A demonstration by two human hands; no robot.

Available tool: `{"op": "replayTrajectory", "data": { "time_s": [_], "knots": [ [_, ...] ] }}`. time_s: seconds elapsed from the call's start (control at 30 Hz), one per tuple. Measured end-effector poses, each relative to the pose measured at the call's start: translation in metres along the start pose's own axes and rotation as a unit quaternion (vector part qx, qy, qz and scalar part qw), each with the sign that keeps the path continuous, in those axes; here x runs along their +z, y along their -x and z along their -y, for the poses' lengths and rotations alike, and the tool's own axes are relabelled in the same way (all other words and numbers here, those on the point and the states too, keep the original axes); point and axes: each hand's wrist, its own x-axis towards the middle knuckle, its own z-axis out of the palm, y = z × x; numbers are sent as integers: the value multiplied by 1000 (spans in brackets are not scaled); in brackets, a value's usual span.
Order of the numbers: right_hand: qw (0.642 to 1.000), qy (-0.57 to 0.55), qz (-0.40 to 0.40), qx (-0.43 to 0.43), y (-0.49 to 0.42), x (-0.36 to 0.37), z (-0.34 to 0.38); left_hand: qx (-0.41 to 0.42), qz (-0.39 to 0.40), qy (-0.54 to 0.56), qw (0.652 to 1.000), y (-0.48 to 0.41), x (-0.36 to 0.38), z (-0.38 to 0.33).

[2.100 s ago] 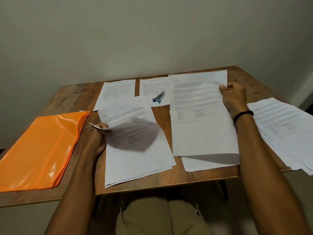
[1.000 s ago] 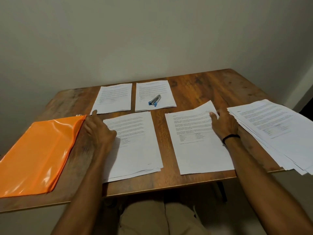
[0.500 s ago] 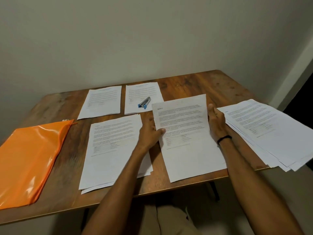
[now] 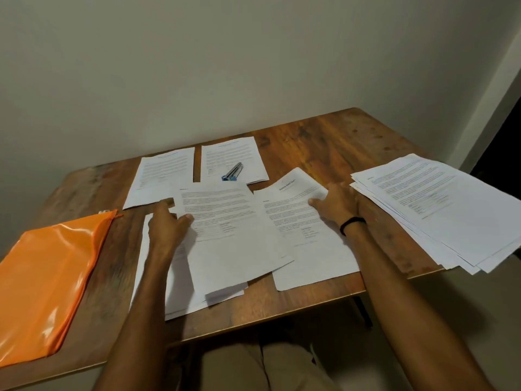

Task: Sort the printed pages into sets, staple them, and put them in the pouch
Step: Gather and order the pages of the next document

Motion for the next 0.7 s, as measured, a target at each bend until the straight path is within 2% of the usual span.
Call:
{"op": "replayTrajectory", "data": {
  "time_s": [0.1,0.27,0.33,0.4,0.5,0.6,0.7],
  "knots": [
    [966,-248,-64,42,-2,-16,-5,7,3,-13,1000,-1,3,3],
    [857,-475,-159,121,-17,-56,-16,2,25,8,1000,1,20,6],
    [821,-532,-139,156,-23,-73,-24,5,38,12,999,0,27,5],
    [820,-540,-70,176,-34,-84,-35,0,46,13,999,1,36,0],
    [839,-518,12,167,-73,-73,-78,-4,64,10,998,3,54,-11],
    [823,-543,20,163,-92,-71,-101,10,75,4,997,7,69,-22],
    [802,-578,14,147,-67,-92,-68,24,85,-7,996,8,79,-28]
  ]
}}
